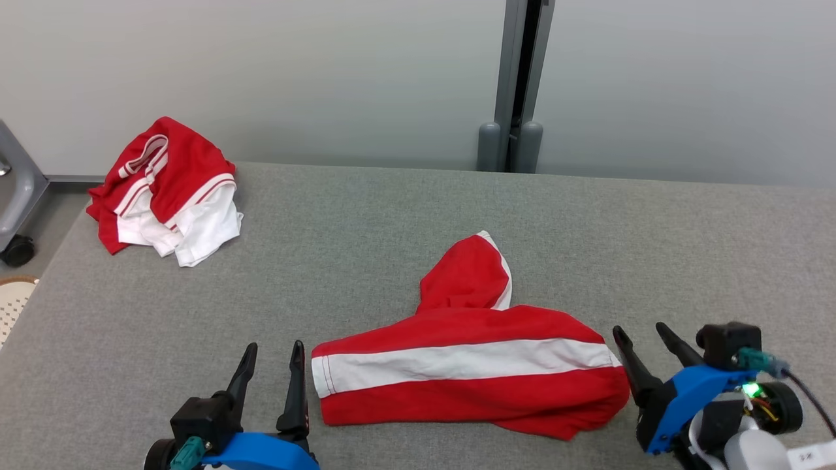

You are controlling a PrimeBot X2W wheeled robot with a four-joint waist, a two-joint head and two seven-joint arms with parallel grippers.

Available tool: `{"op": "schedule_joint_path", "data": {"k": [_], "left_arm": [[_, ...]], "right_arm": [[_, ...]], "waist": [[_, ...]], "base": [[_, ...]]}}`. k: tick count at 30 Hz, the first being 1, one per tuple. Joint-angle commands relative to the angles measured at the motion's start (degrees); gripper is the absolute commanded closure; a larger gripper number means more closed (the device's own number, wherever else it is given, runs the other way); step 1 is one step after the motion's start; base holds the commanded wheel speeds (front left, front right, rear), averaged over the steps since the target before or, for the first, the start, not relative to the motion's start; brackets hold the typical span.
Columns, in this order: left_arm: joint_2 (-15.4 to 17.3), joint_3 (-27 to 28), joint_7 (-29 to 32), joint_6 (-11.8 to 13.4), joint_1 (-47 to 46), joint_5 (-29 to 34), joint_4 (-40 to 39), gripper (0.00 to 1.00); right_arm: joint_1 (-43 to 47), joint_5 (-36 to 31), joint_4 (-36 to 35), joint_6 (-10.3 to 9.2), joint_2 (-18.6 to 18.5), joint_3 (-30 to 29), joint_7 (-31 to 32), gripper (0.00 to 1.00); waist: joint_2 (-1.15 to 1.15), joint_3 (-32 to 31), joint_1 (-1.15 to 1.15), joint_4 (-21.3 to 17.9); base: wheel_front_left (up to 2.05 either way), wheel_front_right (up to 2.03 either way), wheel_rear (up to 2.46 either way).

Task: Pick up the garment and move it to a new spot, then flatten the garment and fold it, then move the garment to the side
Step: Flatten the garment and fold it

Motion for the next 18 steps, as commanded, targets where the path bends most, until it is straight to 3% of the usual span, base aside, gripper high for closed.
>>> {"op": "schedule_joint_path", "data": {"k": [1, 6, 10, 18], "left_arm": [[-0.04, 0.36, -0.27, -0.36, -0.86, 0.37, 0.11, 0.00], [-0.33, 0.32, -0.27, -0.96, -1.51, 1.08, 0.50, 0.00], [-0.74, 0.21, -0.28, -1.22, -2.30, 1.56, 0.80, 0.00], [-1.34, 0.60, -0.27, -1.81, -3.06, 2.15, 1.34, 0.00]], "right_arm": [[-0.99, 1.50, -0.60, 0.01, -1.87, 0.64, 1.86, 0.00], [-2.45, 12.58, -4.12, 0.01, -10.73, 7.74, 15.74, 0.00], [-1.70, 20.93, -6.49, 0.01, -15.65, 12.33, 23.26, 0.00], [-1.71, 29.97, -6.88, 0.01, -18.88, 18.04, 25.49, 0.00]], "waist": [[0.00, 0.31, 0.00, 0.14], [0.00, 1.62, 0.00, 0.55], [0.00, 2.55, 0.00, 1.19], [0.00, 4.00, 0.00, 2.34]], "base": [[0.00, 0.00, 0.00], [0.00, 0.00, 0.00], [0.00, 0.00, 0.00], [0.00, 0.00, 0.00]]}}
